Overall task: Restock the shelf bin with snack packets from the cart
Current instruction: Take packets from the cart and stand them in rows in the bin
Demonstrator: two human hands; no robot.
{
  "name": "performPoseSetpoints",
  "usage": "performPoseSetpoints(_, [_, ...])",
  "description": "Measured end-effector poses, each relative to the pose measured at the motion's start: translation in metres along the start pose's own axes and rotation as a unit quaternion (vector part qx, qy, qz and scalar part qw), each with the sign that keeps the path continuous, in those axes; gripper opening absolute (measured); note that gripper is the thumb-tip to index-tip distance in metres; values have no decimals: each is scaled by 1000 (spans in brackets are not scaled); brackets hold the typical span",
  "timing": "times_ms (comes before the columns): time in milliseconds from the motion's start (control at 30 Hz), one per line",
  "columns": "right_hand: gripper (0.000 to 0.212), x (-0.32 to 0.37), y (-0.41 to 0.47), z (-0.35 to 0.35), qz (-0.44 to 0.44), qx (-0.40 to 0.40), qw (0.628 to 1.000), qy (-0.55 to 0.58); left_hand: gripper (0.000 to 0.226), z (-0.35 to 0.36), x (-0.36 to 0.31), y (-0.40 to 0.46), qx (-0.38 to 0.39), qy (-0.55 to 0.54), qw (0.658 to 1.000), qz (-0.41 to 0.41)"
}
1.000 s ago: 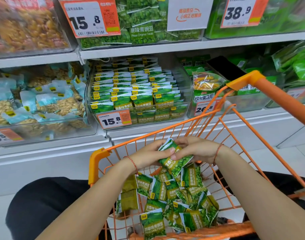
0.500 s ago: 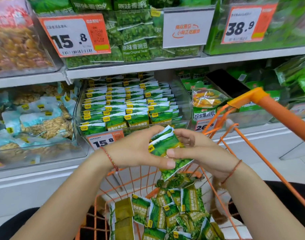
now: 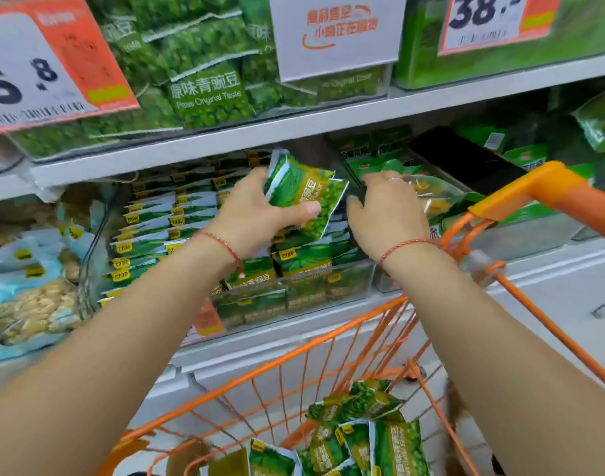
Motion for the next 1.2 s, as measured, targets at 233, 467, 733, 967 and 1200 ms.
performPoseSetpoints(233, [30, 2, 27, 22, 11, -64, 998, -9, 69, -4, 2, 72, -98, 107, 987, -72])
performPoseSetpoints(467, [37, -2, 30, 27, 5, -71, 996, 47, 69, -9, 10, 132, -83, 214, 971, -72])
performPoseSetpoints(733, [41, -4, 31, 29, -7, -75, 996, 40, 74, 0, 19, 175, 26, 410, 908, -85])
performPoseSetpoints(967, [38, -6, 31, 33, -23, -107, 993, 47, 83, -7, 30, 181, -24, 379, 924, -55])
performPoseSetpoints(1200, [39, -7, 31, 33, -33, -129, 990, 46, 70, -6, 35, 178, -84, 363, 927, -33])
Point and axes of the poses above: each hand's wrist, its own y-axis towards the middle knuckle, its own z-axis out of the palm, x = y × z, the point moved 2 cm from there along y, towards the middle knuckle, and after that the axes turned 13 degrees about x, right-handed, at the moved point
